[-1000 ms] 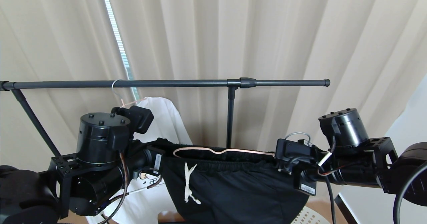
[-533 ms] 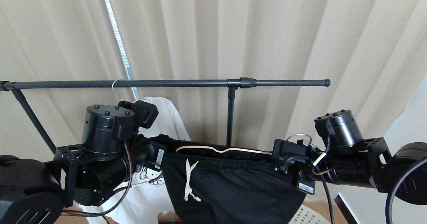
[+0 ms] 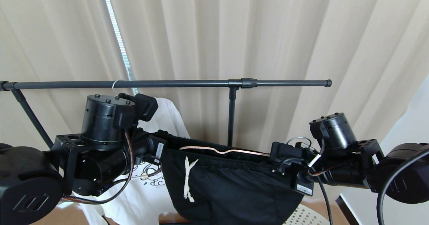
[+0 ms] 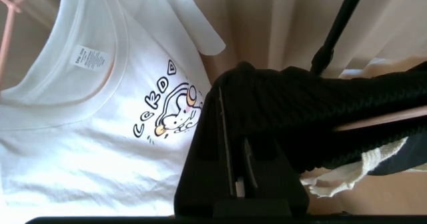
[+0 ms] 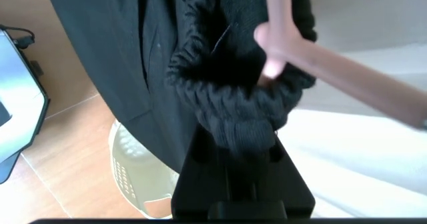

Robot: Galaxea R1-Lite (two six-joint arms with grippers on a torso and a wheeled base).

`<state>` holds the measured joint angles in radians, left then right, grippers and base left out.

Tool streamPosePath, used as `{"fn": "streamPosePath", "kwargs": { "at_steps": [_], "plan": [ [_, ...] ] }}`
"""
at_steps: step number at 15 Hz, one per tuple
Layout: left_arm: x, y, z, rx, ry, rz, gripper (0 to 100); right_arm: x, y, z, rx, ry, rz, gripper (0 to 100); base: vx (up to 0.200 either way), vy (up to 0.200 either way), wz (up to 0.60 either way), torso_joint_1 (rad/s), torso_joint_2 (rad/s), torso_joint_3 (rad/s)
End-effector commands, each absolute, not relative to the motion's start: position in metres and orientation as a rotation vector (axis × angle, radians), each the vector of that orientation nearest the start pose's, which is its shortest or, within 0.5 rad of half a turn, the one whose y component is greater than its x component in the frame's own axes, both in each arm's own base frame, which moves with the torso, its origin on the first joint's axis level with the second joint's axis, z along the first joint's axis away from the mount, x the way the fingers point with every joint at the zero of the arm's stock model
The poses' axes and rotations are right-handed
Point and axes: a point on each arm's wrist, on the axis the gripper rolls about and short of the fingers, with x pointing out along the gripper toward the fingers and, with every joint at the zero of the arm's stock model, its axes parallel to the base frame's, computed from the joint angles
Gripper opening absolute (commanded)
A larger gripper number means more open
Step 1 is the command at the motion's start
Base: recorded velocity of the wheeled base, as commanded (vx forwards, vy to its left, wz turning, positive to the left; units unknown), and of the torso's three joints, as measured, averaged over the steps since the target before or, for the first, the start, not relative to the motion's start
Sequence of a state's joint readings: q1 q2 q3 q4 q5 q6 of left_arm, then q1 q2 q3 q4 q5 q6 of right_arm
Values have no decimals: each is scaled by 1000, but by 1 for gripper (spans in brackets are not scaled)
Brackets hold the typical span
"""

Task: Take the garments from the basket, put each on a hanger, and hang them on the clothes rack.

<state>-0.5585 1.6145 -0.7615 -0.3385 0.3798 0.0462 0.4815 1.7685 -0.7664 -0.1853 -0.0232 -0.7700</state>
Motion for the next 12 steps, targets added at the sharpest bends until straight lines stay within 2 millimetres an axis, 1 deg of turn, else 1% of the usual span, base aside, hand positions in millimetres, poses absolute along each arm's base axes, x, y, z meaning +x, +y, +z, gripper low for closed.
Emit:
{"fn": "streamPosePath", "kwargs": {
  "at_steps": [1, 4, 6, 9, 11, 12],
  "plan": [
    [236, -137, 176, 272, 443, -185, 0, 256, 133, 111, -923, 606, 725, 0, 0, 0, 0, 0, 0, 0],
    [231, -139, 182, 308, 545, -193, 0, 256, 134, 111, -926, 607, 722, 0, 0, 0, 0, 0, 0, 0],
    [229, -144, 191, 314, 608, -202, 0, 257, 134, 111, -936, 609, 705, 0, 0, 0, 0, 0, 0, 0],
    [224, -159, 207, 262, 651, -219, 0, 259, 136, 106, -944, 627, 702, 0, 0, 0, 0, 0, 0, 0],
    [223, -164, 210, 253, 683, -222, 0, 258, 136, 106, -946, 626, 704, 0, 0, 0, 0, 0, 0, 0],
    [222, -167, 209, 249, 699, -223, 0, 258, 136, 106, -946, 626, 704, 0, 0, 0, 0, 0, 0, 0]
  ]
}}
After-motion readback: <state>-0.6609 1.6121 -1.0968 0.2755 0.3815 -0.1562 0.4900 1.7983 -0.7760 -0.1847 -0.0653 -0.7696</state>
